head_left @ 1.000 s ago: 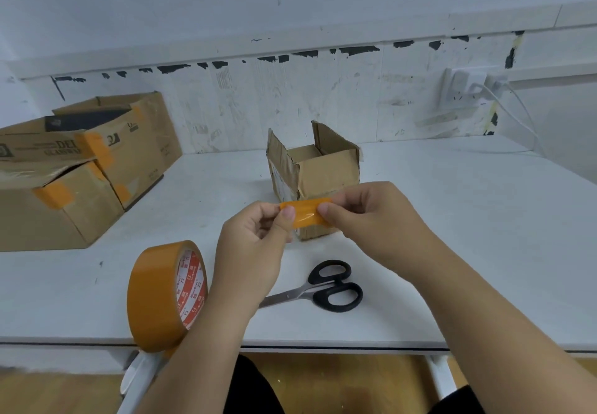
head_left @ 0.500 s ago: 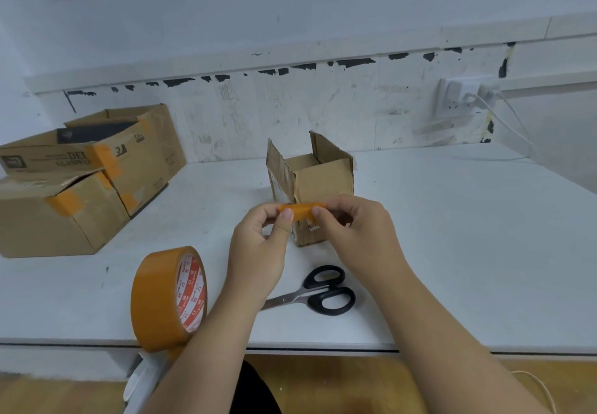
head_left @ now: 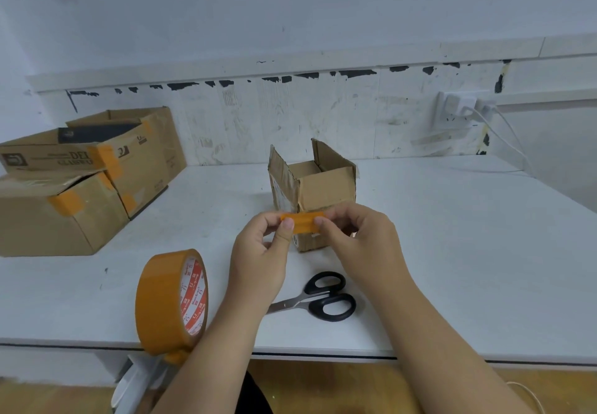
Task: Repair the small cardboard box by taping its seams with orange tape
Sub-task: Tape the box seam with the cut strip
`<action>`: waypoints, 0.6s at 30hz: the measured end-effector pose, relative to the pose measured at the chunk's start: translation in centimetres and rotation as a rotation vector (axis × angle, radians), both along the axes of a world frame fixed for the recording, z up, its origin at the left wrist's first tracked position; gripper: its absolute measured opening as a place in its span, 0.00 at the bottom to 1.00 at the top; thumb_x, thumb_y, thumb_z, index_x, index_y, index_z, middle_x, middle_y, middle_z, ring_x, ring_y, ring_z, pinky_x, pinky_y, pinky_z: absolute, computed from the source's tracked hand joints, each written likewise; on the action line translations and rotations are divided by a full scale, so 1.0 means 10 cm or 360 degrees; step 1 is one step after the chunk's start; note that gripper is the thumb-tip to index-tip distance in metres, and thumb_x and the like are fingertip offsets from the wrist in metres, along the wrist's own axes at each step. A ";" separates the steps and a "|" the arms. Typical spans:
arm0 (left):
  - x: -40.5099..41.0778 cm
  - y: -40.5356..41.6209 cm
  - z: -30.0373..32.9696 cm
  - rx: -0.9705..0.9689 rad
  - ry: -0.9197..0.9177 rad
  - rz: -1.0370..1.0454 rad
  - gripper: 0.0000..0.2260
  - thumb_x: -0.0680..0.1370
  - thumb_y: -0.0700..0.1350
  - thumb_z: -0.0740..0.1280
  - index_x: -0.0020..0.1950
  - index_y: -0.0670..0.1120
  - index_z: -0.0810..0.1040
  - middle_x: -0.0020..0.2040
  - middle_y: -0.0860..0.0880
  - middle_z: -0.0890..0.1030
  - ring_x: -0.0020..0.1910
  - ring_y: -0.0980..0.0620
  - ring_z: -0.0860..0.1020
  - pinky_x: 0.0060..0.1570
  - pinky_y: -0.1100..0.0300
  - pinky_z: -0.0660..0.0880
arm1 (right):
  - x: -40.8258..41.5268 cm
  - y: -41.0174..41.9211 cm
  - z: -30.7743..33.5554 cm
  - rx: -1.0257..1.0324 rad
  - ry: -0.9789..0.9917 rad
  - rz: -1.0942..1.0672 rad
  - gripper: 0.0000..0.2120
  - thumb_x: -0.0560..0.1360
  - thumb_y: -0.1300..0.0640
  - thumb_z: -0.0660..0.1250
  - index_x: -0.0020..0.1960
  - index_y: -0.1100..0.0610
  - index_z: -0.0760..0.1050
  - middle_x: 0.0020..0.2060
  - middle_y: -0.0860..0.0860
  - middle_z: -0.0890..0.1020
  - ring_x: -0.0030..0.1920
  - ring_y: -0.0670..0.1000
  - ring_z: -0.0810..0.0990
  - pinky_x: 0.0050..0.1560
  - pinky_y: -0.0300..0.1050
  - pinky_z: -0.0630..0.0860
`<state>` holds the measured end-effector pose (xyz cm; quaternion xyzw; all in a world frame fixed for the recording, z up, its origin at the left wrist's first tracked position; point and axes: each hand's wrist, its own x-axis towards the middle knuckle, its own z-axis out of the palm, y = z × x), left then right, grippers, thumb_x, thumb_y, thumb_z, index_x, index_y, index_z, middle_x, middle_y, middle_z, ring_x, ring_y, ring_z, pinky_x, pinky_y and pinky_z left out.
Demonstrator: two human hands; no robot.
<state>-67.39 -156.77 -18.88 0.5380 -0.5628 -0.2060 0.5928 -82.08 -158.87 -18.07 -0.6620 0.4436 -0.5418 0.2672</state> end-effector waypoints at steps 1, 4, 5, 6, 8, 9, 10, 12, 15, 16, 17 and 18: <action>0.00 0.00 0.00 -0.0001 0.0007 -0.0012 0.04 0.78 0.47 0.64 0.46 0.53 0.78 0.43 0.57 0.81 0.44 0.64 0.76 0.40 0.77 0.70 | -0.01 0.01 0.00 -0.0040 0.0017 -0.0022 0.02 0.73 0.54 0.71 0.42 0.51 0.81 0.32 0.43 0.80 0.33 0.41 0.75 0.35 0.29 0.68; -0.01 0.00 0.00 -0.0017 0.0038 -0.0027 0.04 0.78 0.47 0.64 0.45 0.54 0.78 0.42 0.57 0.81 0.43 0.64 0.77 0.40 0.76 0.70 | -0.01 -0.01 -0.02 -0.0192 0.0092 -0.0143 0.05 0.72 0.53 0.73 0.38 0.47 0.79 0.39 0.44 0.78 0.41 0.41 0.74 0.42 0.29 0.67; -0.01 0.00 0.00 -0.0021 0.0052 -0.0027 0.04 0.78 0.47 0.64 0.45 0.54 0.78 0.42 0.57 0.81 0.43 0.64 0.77 0.40 0.76 0.70 | 0.00 -0.02 -0.03 -0.0225 0.0120 -0.0194 0.05 0.71 0.53 0.74 0.38 0.45 0.80 0.42 0.45 0.76 0.46 0.42 0.73 0.46 0.31 0.67; 0.00 0.00 0.00 -0.0022 0.0057 -0.0028 0.04 0.78 0.47 0.64 0.45 0.54 0.78 0.42 0.57 0.81 0.42 0.64 0.77 0.40 0.76 0.70 | 0.00 -0.03 -0.03 -0.0241 0.0139 -0.0239 0.05 0.70 0.52 0.75 0.39 0.44 0.80 0.45 0.46 0.74 0.50 0.45 0.72 0.49 0.33 0.66; -0.01 0.01 0.00 -0.0025 0.0048 -0.0032 0.04 0.78 0.47 0.65 0.45 0.55 0.78 0.42 0.57 0.81 0.41 0.63 0.77 0.39 0.75 0.71 | 0.02 -0.03 -0.05 -0.0243 0.0159 -0.0307 0.04 0.70 0.52 0.75 0.40 0.43 0.81 0.52 0.48 0.71 0.56 0.49 0.69 0.53 0.38 0.64; -0.01 0.01 0.01 -0.0033 0.0044 -0.0031 0.04 0.78 0.47 0.65 0.45 0.55 0.78 0.42 0.57 0.81 0.41 0.63 0.77 0.39 0.75 0.71 | 0.03 -0.01 -0.04 -0.0228 0.0158 -0.0327 0.04 0.70 0.51 0.75 0.40 0.43 0.81 0.56 0.49 0.69 0.59 0.50 0.67 0.54 0.40 0.63; -0.01 0.01 0.01 -0.0043 0.0042 -0.0023 0.05 0.78 0.47 0.65 0.45 0.55 0.78 0.42 0.57 0.81 0.41 0.64 0.77 0.39 0.75 0.71 | 0.03 0.00 -0.04 -0.0207 0.0158 -0.0339 0.03 0.70 0.51 0.75 0.41 0.44 0.82 0.59 0.50 0.68 0.61 0.50 0.65 0.56 0.40 0.61; -0.01 0.02 0.01 -0.0055 0.0033 0.0006 0.05 0.78 0.47 0.65 0.44 0.55 0.77 0.41 0.56 0.81 0.41 0.65 0.76 0.38 0.76 0.70 | 0.04 0.02 -0.03 -0.0183 0.0168 -0.0355 0.03 0.71 0.52 0.74 0.44 0.45 0.82 0.65 0.52 0.67 0.66 0.51 0.62 0.59 0.39 0.57; -0.01 0.02 0.01 -0.0048 0.0007 0.0025 0.04 0.78 0.48 0.65 0.44 0.55 0.77 0.41 0.57 0.80 0.41 0.66 0.75 0.37 0.77 0.69 | 0.03 0.02 -0.03 -0.0141 0.0180 -0.0335 0.03 0.72 0.53 0.73 0.45 0.45 0.82 0.68 0.55 0.65 0.71 0.53 0.59 0.61 0.41 0.56; 0.00 0.02 0.00 -0.0046 0.0004 0.0024 0.04 0.78 0.48 0.65 0.44 0.55 0.77 0.41 0.57 0.80 0.41 0.66 0.75 0.38 0.77 0.69 | 0.03 0.02 -0.02 -0.0119 0.0181 -0.0319 0.03 0.72 0.53 0.73 0.45 0.45 0.82 0.68 0.55 0.66 0.72 0.53 0.59 0.62 0.42 0.56; 0.00 0.01 0.00 -0.0046 0.0006 0.0026 0.04 0.78 0.48 0.65 0.43 0.55 0.77 0.40 0.57 0.80 0.41 0.66 0.75 0.38 0.77 0.69 | 0.03 0.01 -0.02 -0.0095 0.0182 -0.0296 0.03 0.72 0.53 0.73 0.45 0.45 0.82 0.68 0.55 0.66 0.72 0.53 0.59 0.63 0.43 0.57; 0.00 0.01 0.00 -0.0044 0.0009 0.0028 0.05 0.78 0.48 0.65 0.43 0.55 0.77 0.40 0.57 0.80 0.41 0.65 0.75 0.37 0.76 0.69 | 0.03 0.01 -0.03 -0.0072 0.0182 -0.0270 0.03 0.73 0.53 0.72 0.45 0.45 0.82 0.68 0.55 0.66 0.72 0.52 0.59 0.64 0.44 0.58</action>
